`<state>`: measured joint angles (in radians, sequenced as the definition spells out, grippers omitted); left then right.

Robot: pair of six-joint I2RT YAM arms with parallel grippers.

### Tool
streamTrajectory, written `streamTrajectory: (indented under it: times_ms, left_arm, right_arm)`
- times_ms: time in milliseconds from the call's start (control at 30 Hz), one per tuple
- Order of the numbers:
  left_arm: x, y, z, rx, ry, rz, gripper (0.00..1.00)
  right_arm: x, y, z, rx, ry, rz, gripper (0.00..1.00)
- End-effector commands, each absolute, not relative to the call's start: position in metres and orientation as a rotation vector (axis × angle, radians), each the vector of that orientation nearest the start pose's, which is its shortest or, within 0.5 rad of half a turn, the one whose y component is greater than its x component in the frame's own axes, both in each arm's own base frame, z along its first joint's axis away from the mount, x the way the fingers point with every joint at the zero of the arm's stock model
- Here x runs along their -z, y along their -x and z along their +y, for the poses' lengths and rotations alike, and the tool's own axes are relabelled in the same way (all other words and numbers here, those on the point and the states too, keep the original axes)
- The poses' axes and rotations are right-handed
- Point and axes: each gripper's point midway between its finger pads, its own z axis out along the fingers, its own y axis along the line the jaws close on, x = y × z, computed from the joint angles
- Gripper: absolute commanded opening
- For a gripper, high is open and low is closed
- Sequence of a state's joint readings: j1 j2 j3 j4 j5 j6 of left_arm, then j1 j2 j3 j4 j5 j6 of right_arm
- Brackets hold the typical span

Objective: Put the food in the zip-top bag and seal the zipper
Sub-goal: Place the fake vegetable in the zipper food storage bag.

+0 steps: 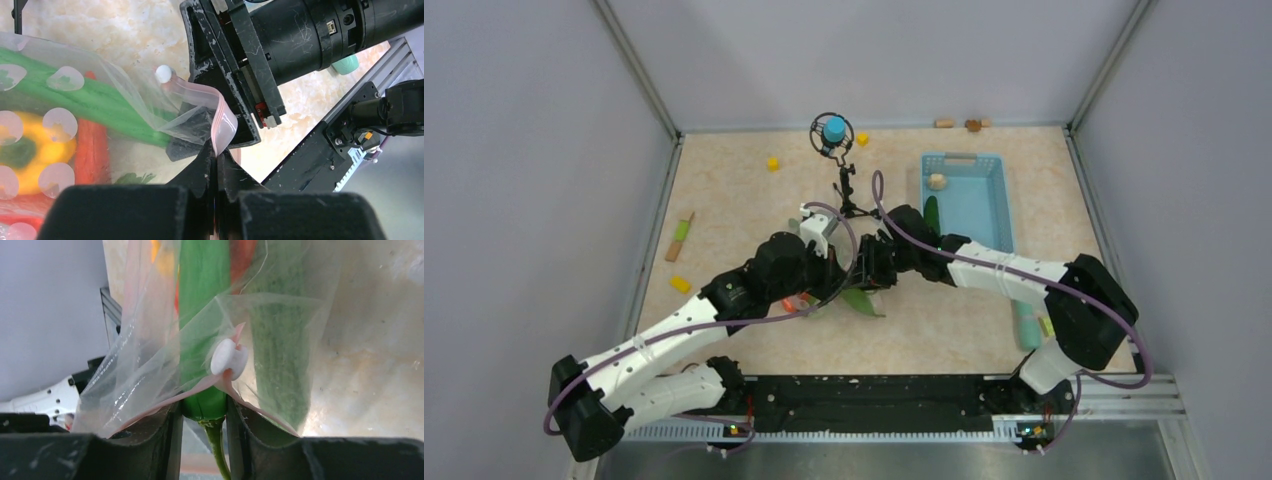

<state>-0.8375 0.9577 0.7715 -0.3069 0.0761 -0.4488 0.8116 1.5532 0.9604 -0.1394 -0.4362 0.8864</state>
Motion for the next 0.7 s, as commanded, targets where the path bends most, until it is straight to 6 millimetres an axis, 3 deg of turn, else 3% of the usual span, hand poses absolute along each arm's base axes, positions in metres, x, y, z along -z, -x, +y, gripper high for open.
streamTrajectory:
  times_ms: [0,233,467,667]
  left_arm:
    - [-0.233,-0.194,-0.273,0.953,-0.424,2.013,0.0]
    - [-0.239,-0.185,-0.283,1.043,-0.433,2.018,0.0]
    - [-0.244,-0.179,-0.281,1.065,-0.446,2.007,0.0]
    - [-0.243,-0.196,-0.265,0.948,-0.315,2.016,0.0]
  right_arm:
    - [-0.154,-0.228,0.372,-1.215,0.049,2.427,0.32]
    - [-0.157,-0.245,0.376,-1.042,-0.071,2.265,0.34]
    - [-0.15,-0.254,0.372,-0.951,-0.119,2.238,0.37]
    - [-0.149,-0.249,0.371,-0.93,-0.084,2.252,0.45]
